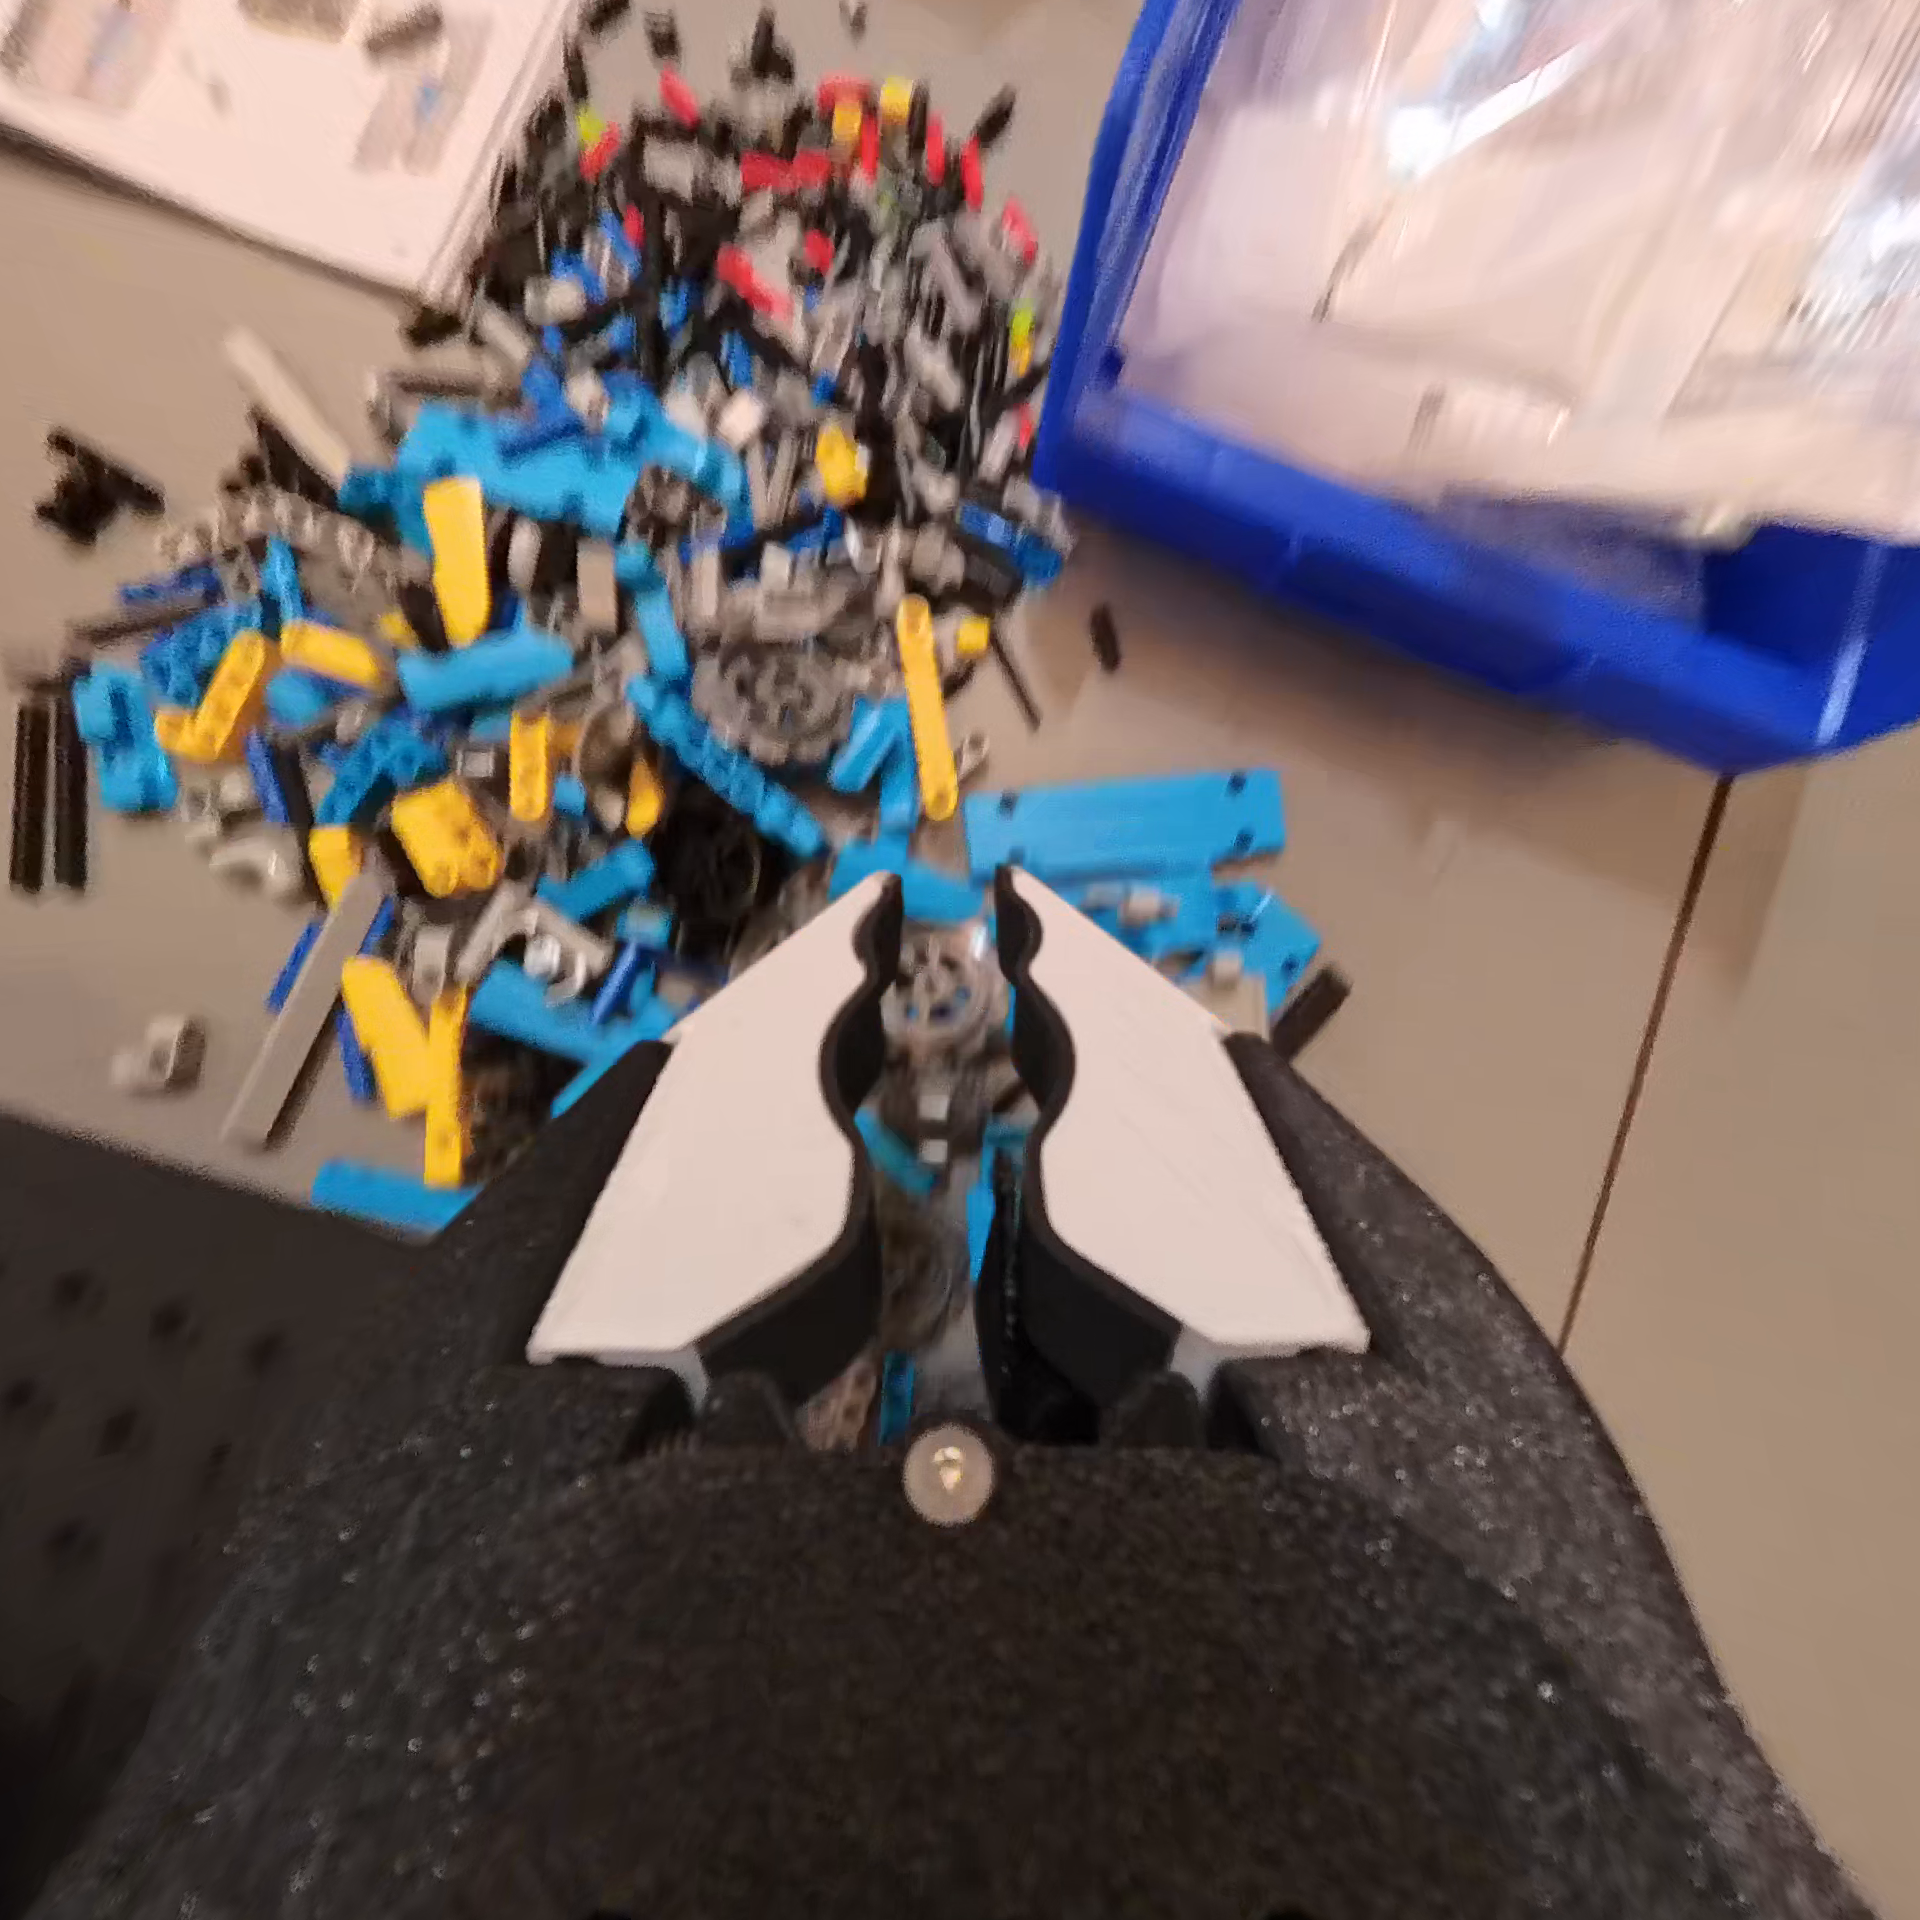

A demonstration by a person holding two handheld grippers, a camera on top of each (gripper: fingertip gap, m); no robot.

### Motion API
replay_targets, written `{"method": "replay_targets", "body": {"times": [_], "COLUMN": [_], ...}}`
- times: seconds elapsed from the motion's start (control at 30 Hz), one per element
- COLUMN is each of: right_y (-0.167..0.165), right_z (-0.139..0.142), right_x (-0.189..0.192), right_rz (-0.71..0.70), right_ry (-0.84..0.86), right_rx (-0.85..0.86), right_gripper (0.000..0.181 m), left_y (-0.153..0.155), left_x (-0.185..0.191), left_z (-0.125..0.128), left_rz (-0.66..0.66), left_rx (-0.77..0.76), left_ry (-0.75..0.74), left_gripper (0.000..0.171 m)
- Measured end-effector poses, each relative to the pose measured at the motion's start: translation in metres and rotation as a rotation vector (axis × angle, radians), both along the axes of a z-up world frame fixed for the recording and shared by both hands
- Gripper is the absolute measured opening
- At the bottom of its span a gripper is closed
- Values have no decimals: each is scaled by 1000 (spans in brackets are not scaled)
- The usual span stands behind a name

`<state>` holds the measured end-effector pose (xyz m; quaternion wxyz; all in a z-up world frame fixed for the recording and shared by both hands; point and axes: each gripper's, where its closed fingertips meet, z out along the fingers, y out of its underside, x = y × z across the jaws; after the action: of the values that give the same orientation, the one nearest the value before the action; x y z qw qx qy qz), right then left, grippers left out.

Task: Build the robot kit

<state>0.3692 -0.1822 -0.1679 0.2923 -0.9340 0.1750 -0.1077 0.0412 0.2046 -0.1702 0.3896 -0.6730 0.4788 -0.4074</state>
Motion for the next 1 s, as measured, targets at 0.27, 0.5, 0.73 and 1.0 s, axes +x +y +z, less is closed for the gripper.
{"method": "replay_targets", "body": {"times": [0.27,0.5,0.73,1.0], "right_y": [-46,-21,-44,-70], "right_z": [-38,-41,-54,-32], "right_x": [-76,-66,-50,-35], "right_rz": [55,-25,-86,-169], "right_ry": [118,-9,-124,-190], "right_rx": [32,129,29,73], "right_gripper": [17,15,15,13], "left_y": [-2,11,11,10], "left_x": [1,-6,-6,-5], "left_z": [-1,4,0,-1], "left_rz": [2,58,69,63], "left_rx": [46,-3,57,68], "left_ry": [19,-23,15,21], "left_gripper": [51,49,49,49]}}
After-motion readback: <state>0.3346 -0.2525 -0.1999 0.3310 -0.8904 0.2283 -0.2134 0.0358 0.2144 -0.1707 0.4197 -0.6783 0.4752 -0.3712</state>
